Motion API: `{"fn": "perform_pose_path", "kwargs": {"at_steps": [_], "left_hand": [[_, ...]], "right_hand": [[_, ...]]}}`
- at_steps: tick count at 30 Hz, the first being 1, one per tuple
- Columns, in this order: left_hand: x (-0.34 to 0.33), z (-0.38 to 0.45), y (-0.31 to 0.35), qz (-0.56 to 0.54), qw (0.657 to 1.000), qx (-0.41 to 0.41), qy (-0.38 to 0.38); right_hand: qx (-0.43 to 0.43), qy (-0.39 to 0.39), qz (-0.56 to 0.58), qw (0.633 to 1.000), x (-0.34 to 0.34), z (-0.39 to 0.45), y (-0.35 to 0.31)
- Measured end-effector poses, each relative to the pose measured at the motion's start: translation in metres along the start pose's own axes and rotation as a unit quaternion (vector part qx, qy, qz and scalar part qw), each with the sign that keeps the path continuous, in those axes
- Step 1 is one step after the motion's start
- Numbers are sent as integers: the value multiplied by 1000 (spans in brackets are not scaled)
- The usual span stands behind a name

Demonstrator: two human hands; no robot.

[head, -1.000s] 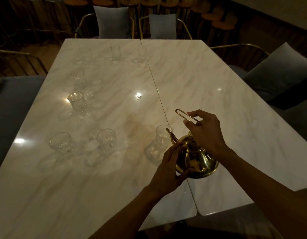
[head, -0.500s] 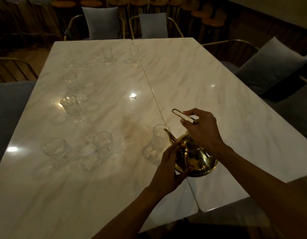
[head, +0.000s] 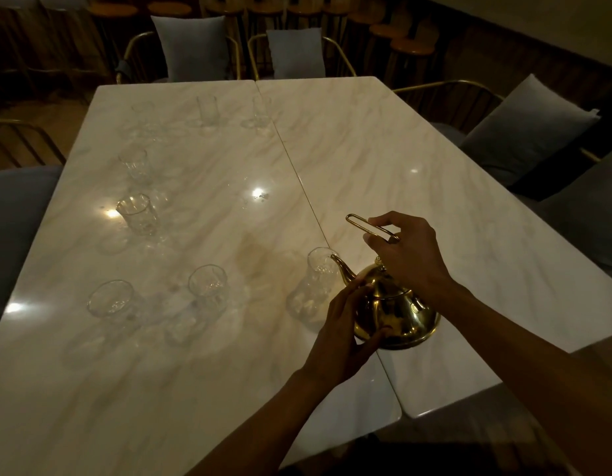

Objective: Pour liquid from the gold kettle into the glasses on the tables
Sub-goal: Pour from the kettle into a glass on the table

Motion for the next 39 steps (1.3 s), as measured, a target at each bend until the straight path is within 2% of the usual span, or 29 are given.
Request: {"fn": "perform_pose_path", "kwargs": {"at_steps": [39], "left_hand": [[3, -12, -1, -37, 999, 1, -21]], "right_hand": [[-5, 10, -48, 999, -4, -15, -14]]}}
Point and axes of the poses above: each hand's wrist, its own z-axis towards the middle knuckle, its own x-axis out of the back of the hand, y = z × x, the point moved 6 cm from there along z, towards the middle knuckle, and after that the axes turned 1 degree about y, right-handed, at the moved point
